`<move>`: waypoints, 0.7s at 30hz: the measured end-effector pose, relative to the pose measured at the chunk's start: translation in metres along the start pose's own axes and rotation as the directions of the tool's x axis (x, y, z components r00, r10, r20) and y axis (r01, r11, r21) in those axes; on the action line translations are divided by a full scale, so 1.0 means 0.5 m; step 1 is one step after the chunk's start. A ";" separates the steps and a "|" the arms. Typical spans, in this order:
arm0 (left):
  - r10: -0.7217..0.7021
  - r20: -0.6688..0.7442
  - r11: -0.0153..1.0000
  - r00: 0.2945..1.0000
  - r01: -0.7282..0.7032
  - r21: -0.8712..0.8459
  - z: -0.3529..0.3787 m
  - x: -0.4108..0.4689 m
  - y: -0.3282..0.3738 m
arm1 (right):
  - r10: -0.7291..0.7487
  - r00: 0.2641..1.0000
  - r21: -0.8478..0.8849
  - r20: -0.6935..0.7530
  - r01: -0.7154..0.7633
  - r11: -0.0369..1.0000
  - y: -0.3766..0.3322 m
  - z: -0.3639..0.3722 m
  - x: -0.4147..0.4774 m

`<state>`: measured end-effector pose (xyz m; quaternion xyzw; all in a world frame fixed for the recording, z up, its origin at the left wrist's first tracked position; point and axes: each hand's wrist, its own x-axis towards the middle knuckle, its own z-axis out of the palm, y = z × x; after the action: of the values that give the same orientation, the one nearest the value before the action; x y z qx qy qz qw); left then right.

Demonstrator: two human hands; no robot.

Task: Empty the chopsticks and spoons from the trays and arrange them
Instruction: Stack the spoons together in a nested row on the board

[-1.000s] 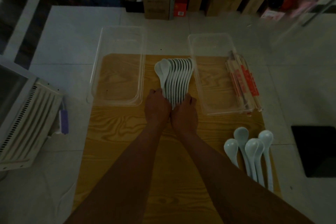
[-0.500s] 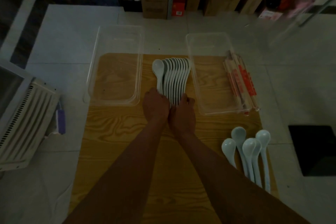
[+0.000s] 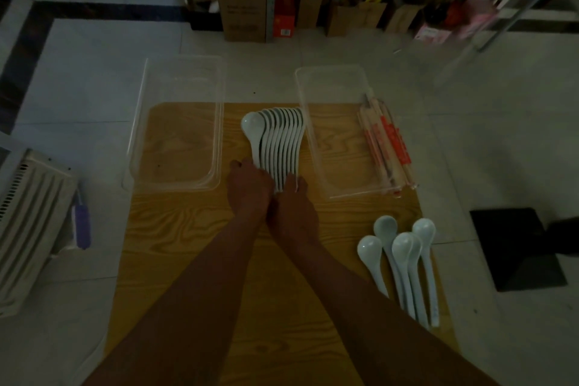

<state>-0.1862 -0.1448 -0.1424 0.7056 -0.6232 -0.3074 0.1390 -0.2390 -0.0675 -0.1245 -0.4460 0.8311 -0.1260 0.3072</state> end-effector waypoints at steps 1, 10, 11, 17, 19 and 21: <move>-0.006 0.009 1.000 1.000 0.006 -0.011 0.000 0.002 -0.001 | -0.041 0.999 -0.046 -0.020 0.040 0.998 0.004 -0.003 -0.007; 0.007 0.068 0.999 0.998 -0.004 -0.050 -0.009 0.009 0.000 | -0.333 0.844 -0.232 -0.420 0.255 0.939 0.078 -0.125 -0.026; 0.014 0.074 0.999 0.997 -0.010 -0.052 -0.009 0.008 0.001 | -0.328 0.846 -0.257 -0.421 0.236 0.937 0.095 -0.140 -0.021; 0.023 0.078 0.998 0.997 -0.019 -0.056 -0.010 0.007 0.000 | -0.234 0.967 -0.496 -0.104 0.153 0.855 0.171 -0.180 -0.010; 0.053 0.069 0.998 0.996 -0.051 -0.024 -0.010 0.009 -0.001 | -0.247 0.967 -0.527 -0.064 0.177 0.831 0.177 -0.175 -0.006; 0.086 0.057 0.996 0.995 -0.086 -0.004 -0.009 0.011 -0.002 | -0.282 0.956 -0.534 -0.085 0.195 0.823 0.178 -0.169 0.000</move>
<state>-0.1823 -0.1506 -0.1409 0.6689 -0.6564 -0.3217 0.1350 -0.3506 -0.0220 -0.1018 -0.6013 0.7934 0.0302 0.0893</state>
